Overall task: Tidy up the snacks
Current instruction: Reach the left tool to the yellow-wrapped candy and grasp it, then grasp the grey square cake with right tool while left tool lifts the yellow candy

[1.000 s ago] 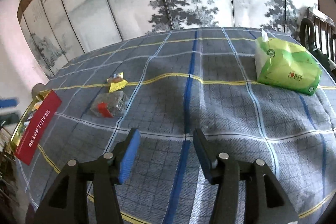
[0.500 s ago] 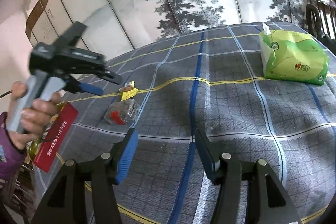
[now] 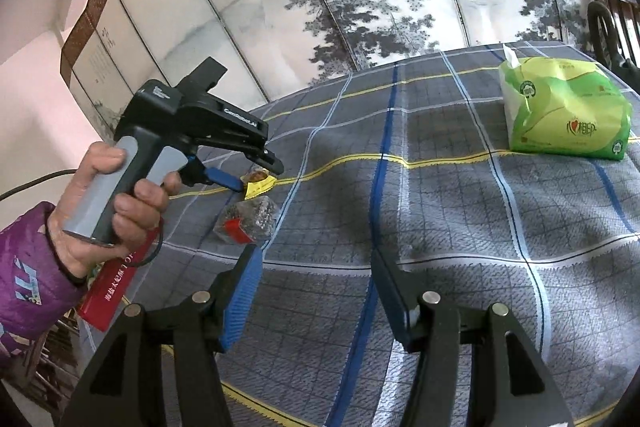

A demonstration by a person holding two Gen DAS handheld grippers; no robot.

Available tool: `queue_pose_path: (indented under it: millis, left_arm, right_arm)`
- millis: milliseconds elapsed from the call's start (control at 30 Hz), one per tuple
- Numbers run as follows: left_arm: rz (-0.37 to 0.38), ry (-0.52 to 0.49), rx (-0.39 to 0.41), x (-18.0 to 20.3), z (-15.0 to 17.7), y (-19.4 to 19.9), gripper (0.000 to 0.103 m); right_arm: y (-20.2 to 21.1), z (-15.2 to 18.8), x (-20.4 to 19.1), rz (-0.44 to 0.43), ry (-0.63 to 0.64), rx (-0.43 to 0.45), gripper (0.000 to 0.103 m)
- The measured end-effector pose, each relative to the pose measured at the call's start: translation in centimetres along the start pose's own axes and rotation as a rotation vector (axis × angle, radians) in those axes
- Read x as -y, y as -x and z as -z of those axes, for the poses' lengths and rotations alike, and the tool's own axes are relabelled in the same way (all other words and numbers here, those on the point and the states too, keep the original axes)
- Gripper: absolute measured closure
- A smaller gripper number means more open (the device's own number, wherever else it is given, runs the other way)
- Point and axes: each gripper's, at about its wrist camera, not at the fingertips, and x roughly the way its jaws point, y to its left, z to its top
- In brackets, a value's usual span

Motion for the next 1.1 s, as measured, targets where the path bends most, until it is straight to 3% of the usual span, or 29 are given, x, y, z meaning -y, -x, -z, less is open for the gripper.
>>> queue_pose_path:
  millis: [167, 300, 500, 667, 733, 800, 900, 1100]
  left_arm:
    - [-0.027, -0.063, 0.025, 0.4, 2.0, 0.9, 0.074]
    - [-0.061, -0.116, 0.14, -0.8, 5.9, 4.6, 0.074]
    - [-0.007, -0.039, 0.197, -5.7, 10.7, 9.1, 0.074]
    - [0.043, 0.0, 0.213, -7.8, 13.9, 11.3, 0.074]
    - [0.059, 0.01, 0.203, -8.3, 15.1, 11.7, 0.074]
    - [0.073, 0.028, 0.202, -9.2, 16.2, 12.2, 0.074]
    - [0.093, 0.054, 0.203, -10.3, 17.5, 12.9, 0.074]
    - [0.098, 0.118, 0.243, -13.3, 19.2, 15.2, 0.074]
  right_arm:
    - [0.0, 0.0, 0.1, 0.001, -0.003, -0.002, 0.045]
    - [0.1, 0.0, 0.3, 0.005, -0.008, -0.002, 0.045]
    - [-0.5, 0.1, -0.5, -0.001, 0.029, -0.034, 0.045]
    - [-1.6, 0.4, -4.3, -0.053, 0.218, -0.11, 0.045]
    - [-2.1, 0.0, -5.5, -0.05, 0.254, -0.109, 0.041]
    - [-3.1, -0.3, -6.8, -0.077, 0.298, -0.114, 0.028]
    - [-5.1, -0.7, -8.7, -0.037, 0.385, -0.137, 0.028]
    - [-9.5, -2.1, -10.7, 0.027, 0.426, -0.218, 0.028]
